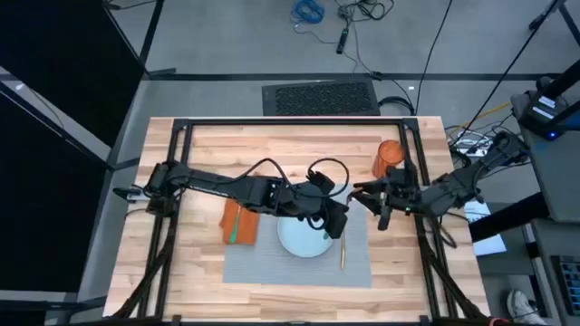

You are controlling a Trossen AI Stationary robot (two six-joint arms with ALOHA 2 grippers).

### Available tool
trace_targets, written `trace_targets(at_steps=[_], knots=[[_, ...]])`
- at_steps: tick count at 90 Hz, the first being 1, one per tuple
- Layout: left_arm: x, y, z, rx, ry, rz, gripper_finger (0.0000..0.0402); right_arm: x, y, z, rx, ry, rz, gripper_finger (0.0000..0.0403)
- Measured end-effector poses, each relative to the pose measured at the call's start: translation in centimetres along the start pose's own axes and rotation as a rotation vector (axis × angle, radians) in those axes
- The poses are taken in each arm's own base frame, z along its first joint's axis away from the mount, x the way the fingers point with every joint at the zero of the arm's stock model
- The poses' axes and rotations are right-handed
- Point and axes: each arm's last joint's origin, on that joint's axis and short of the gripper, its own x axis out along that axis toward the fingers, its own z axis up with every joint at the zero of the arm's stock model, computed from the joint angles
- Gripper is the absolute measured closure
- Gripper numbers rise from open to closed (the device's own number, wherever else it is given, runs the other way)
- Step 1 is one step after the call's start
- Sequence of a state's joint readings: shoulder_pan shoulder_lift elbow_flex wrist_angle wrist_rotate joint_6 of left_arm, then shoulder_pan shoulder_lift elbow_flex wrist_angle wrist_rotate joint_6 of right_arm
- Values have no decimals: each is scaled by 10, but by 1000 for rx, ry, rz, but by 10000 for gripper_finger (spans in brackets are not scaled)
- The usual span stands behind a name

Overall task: Set table place
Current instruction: Put the green spoon on the gray table mat to the right of the gold table knife

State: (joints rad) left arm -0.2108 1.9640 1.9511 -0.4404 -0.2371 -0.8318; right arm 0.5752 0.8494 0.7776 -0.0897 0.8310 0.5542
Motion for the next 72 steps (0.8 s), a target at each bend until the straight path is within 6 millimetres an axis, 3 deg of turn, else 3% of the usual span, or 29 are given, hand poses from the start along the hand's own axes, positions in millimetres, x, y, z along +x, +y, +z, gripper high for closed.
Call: trace_targets(at_steps=[16, 35, 72], knots=[[0, 0, -1, 1, 3, 1, 401, -2, 3, -1, -10, 1, 22, 299], [0, -1, 0, -1, -5, -7, 401, -5, 5, -2, -37, 9, 35, 392], [0, -2, -1, 3, -3, -9, 401, -6, 7, -3, -41, 20, 56, 401]])
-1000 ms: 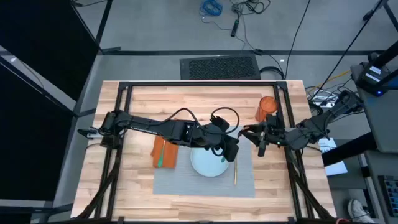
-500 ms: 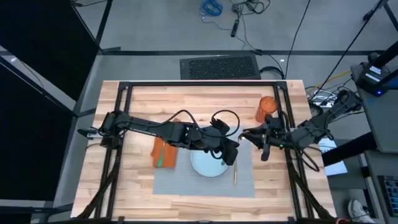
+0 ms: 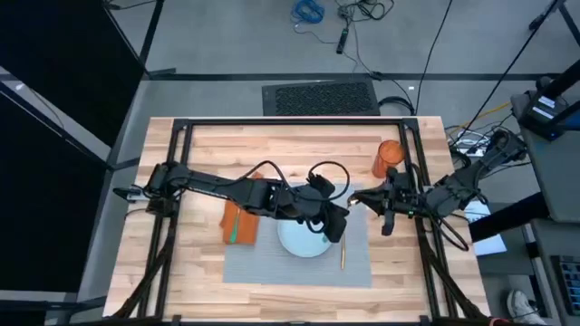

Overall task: Set table place
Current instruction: Put the green spoon on the gray table mat to the right of the gold table knife

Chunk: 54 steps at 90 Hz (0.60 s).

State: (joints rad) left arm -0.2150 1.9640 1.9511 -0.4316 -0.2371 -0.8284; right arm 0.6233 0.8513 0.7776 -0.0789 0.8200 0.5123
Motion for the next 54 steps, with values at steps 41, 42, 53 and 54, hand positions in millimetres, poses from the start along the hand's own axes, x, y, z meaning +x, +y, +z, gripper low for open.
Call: trace_targets(at_steps=[41, 42, 53, 54], knots=[[-1, -4, -5, 31, 12, -6, 401, 0, 0, -1, 16, 13, 16, 403], [-1, -4, -5, 32, 14, -5, 401, 0, 0, -1, 17, 14, 16, 403], [-2, -3, -7, 47, 27, 8, 399, -1, 1, -2, 14, 21, 20, 403], [-2, -3, -7, 48, 28, 8, 398, -1, 1, -2, 14, 21, 21, 403]])
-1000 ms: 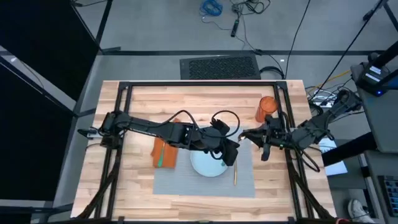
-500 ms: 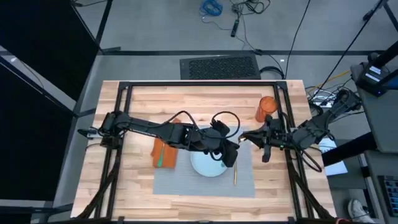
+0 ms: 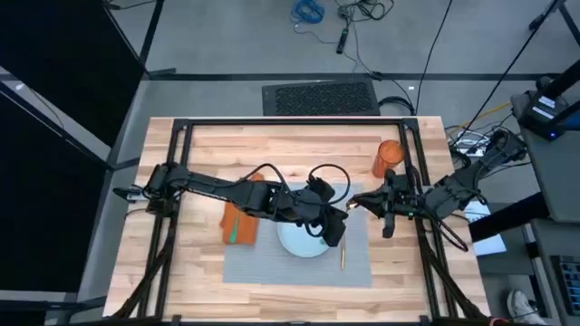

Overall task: Set table place
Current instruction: Put the green spoon on the gray table mat to the right of the gold table knife

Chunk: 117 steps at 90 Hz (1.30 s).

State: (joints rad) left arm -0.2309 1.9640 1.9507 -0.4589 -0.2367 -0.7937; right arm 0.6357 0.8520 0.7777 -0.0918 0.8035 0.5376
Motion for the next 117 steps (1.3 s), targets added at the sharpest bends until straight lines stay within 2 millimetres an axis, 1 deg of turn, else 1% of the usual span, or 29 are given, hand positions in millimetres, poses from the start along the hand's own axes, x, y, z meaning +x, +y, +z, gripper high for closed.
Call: trace_targets(at_steps=[11, 39, 50, 61, 70, 79, 93, 117], knots=[[0, -1, -2, 27, 9, 4, 376, -1, 0, 0, -2, 2, 0, 403], [-2, -4, -8, 85, 32, 6, 293, -3, -5, -3, 3, 38, -29, 403], [-2, -5, -9, 87, 33, 4, 273, -4, -7, -5, 7, 56, -38, 403], [-3, -8, -12, 97, 42, -6, 267, -9, -10, -7, 18, 89, -37, 403], [-4, -10, -17, 105, 92, -31, 266, -17, -13, -11, 35, 134, -37, 403], [-6, -11, -24, 116, 160, -43, 266, -26, -19, -17, 66, 203, -56, 403], [-11, -17, -39, 166, 233, -36, 266, -35, -31, -30, 105, 362, -116, 403], [-25, -14, -69, 284, 328, 171, 266, -39, -45, -41, 167, 590, -205, 403]])
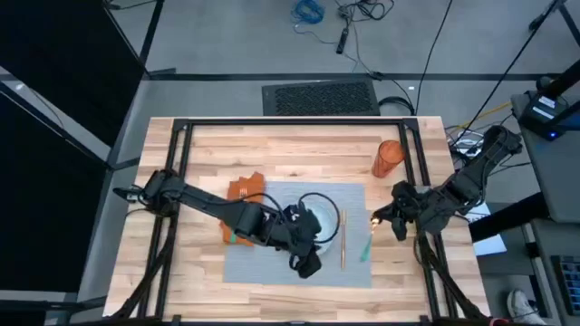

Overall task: Set table place
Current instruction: Put the green spoon on the gray table mat to the right of the gold table knife

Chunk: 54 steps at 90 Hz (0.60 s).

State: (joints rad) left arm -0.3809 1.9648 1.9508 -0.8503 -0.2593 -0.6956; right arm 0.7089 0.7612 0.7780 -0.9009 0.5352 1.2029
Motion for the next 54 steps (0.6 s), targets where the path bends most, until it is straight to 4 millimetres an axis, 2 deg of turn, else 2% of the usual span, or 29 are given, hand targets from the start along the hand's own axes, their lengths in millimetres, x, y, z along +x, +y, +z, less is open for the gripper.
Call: trace_targets(at_steps=[26, 54], knots=[[-9, -15, -28, 88, 86, 54, 266, 11, -12, 1, 42, 206, -113, 403], [-22, -33, -55, 184, 103, 104, 266, 42, -12, 16, 13, 315, -151, 403]])
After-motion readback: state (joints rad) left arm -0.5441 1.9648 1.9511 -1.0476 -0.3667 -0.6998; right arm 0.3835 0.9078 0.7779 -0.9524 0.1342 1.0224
